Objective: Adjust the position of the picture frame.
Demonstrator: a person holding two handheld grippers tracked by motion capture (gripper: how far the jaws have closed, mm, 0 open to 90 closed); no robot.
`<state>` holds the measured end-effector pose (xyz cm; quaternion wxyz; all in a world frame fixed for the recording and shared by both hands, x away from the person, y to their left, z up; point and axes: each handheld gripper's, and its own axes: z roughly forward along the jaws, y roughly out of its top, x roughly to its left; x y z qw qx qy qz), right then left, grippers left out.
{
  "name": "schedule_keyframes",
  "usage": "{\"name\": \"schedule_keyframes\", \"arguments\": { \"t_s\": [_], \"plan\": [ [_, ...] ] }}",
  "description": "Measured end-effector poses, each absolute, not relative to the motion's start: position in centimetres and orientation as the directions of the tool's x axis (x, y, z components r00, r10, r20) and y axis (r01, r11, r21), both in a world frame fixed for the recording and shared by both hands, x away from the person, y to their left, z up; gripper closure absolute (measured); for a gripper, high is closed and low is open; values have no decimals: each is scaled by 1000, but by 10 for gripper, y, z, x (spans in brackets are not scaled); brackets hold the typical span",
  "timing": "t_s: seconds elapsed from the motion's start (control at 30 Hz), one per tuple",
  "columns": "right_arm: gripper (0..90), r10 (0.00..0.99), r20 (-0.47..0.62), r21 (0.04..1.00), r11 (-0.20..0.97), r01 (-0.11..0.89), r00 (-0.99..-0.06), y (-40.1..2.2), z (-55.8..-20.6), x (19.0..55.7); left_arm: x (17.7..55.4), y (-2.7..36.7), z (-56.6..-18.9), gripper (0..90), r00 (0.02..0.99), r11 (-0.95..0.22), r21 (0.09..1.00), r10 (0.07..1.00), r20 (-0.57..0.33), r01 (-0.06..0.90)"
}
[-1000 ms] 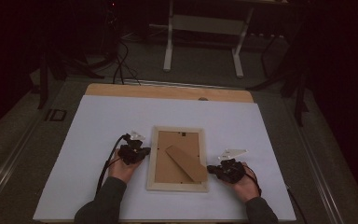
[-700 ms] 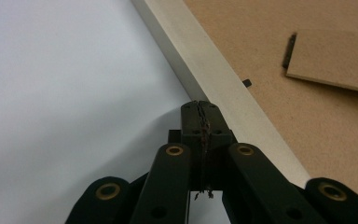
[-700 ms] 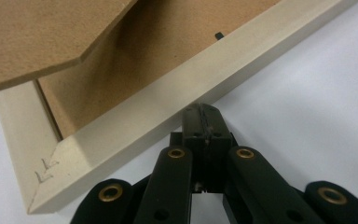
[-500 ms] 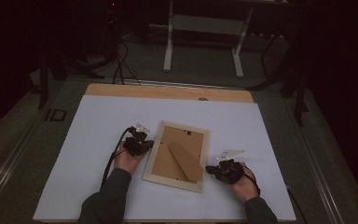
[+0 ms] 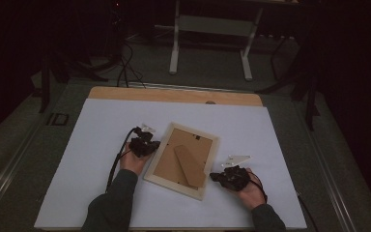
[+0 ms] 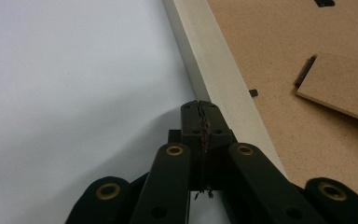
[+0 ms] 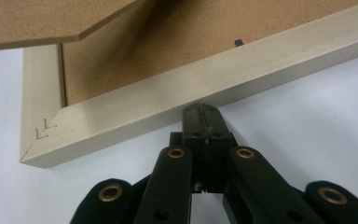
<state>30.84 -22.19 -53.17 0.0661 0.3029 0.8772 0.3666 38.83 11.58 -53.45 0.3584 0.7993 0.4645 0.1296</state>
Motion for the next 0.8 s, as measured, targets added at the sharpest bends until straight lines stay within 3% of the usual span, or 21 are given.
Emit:
{"name": "schedule_keyframes", "arguments": {
  "t_s": [0.33,0.8],
  "plan": [
    [900,605,77,702,532,474,-793,-227,-524,317,376,117,-516,900,532,-277,740,837,-127,613],
    [900,662,53,746,471,470,-748,-227,-498,352,321,123,-498,900,602,-260,796,783,-158,547]
  ]
}}
